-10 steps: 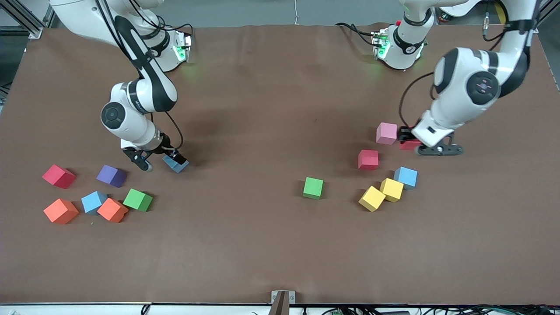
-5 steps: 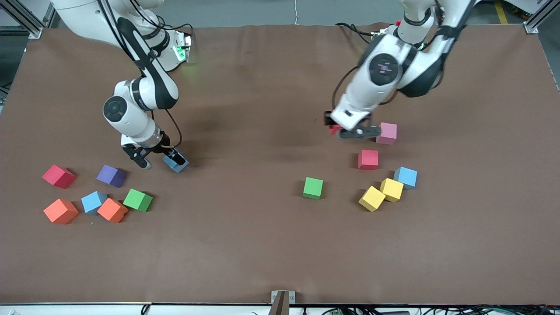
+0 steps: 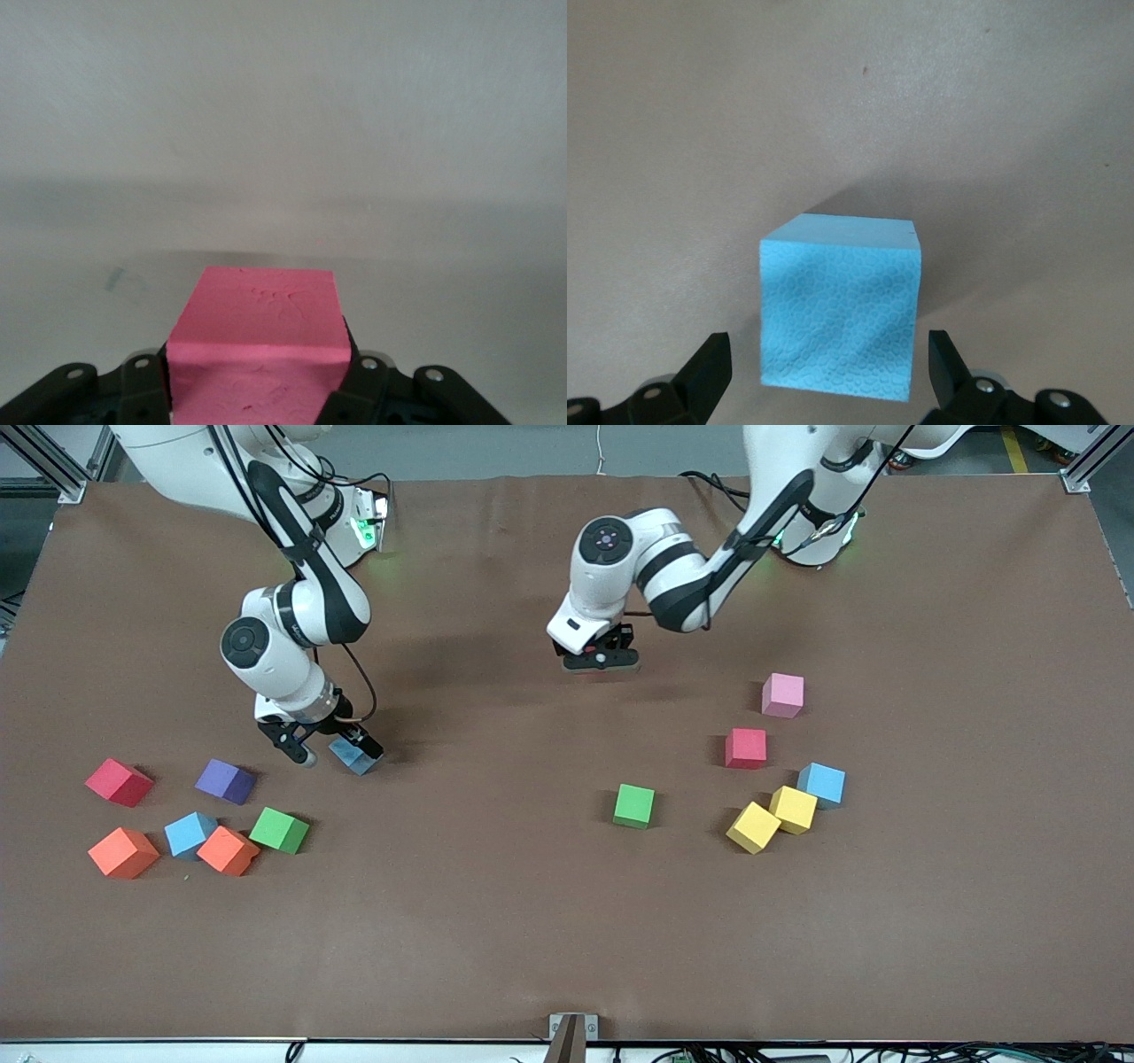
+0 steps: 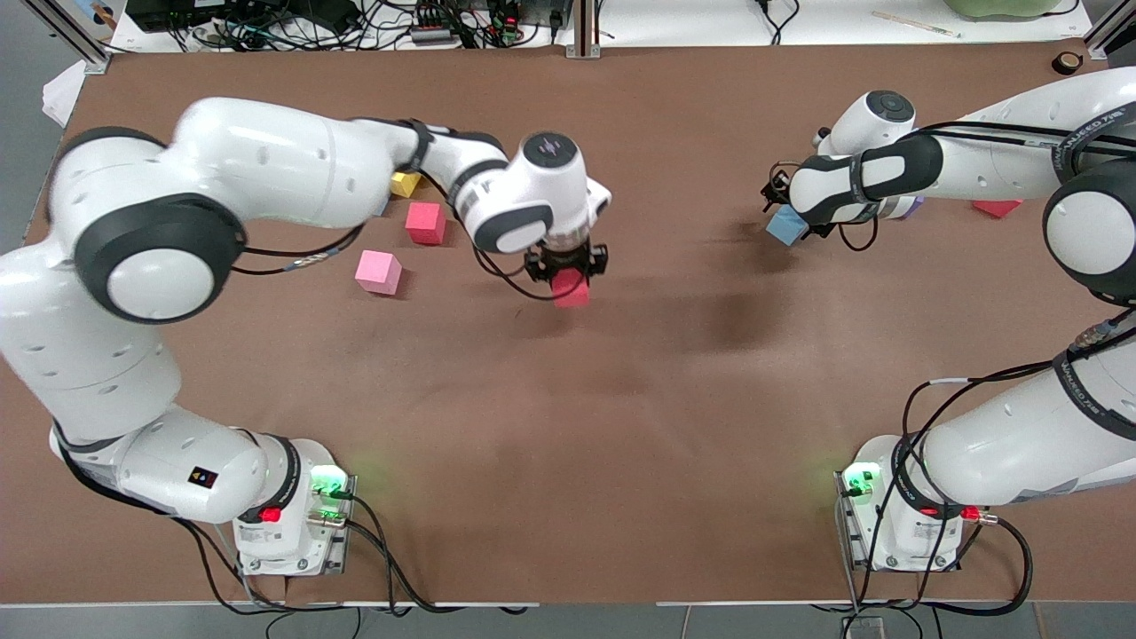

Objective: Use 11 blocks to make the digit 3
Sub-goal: 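Carry the red cube to the table center with the left gripper, then place the red cube with the left gripper while the right gripper carries blue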

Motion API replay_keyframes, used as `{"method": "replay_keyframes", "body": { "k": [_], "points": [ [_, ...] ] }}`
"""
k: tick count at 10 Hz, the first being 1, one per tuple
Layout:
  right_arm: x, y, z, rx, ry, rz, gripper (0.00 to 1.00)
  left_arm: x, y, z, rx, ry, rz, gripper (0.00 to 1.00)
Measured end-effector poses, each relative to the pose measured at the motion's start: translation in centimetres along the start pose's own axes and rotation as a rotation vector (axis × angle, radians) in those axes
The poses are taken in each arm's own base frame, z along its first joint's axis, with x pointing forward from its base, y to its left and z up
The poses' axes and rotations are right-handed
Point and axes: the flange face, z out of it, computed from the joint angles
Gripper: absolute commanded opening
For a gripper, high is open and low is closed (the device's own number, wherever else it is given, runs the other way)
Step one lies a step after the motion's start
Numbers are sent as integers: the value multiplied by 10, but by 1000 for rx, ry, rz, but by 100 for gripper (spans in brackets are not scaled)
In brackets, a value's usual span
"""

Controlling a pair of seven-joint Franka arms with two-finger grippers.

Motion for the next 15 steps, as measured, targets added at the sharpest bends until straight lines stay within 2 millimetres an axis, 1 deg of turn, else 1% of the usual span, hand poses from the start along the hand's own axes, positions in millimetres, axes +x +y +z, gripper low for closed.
{"method": "replay_keyframes", "body": {
  "k": [1, 2, 3, 5, 7, 8, 9, 10, 11, 12, 13, 14, 15],
  "points": [
    [0, 1, 4, -3, -2, 1, 98, -6, 5, 20, 16, 1, 5, 25],
    [0, 2, 5, -4, -2, 3, 97, -8, 10, 35, 27, 9, 3, 25],
    [1, 2, 5, -4, -2, 3, 97, -7, 15, 44, 29, 21, -3, 25],
    [1, 2, 5, -4, -2, 3, 92, -7, 24, 48, 23, 45, 25, 26],
    [1, 2, 5, -5, -2, 3, 88, -14, 30, 48, 32, 81, 74, 26],
    [1, 2, 5, -6, -2, 2, 84, -16, 30, 48, 34, 88, 86, 27],
    [0, 2, 6, -7, -2, -1, 73, -16, 31, 49, 36, 90, 90, 35],
    [0, 2, 6, -8, -2, -4, 65, -16, 31, 49, 36, 90, 90, 64],
    [1, 3, 6, -10, 0, -8, 53, -16, 31, 49, 36, 89, 89, 88],
    [3, 3, 6, -14, 5, -16, 36, -15, 31, 50, 36, 88, 87, 99],
    [4, 4, 6, -15, 7, -17, 21, -12, 31, 51, 34, 86, 82, 100],
    [5, 4, 6, -15, 8, -18, 19, -8, 32, 53, 29, 84, 72, 100],
    [6, 4, 5, -19, 11, -26, 18, -1, 36, 48, 16, 91, 57, 100]
  ]
}}
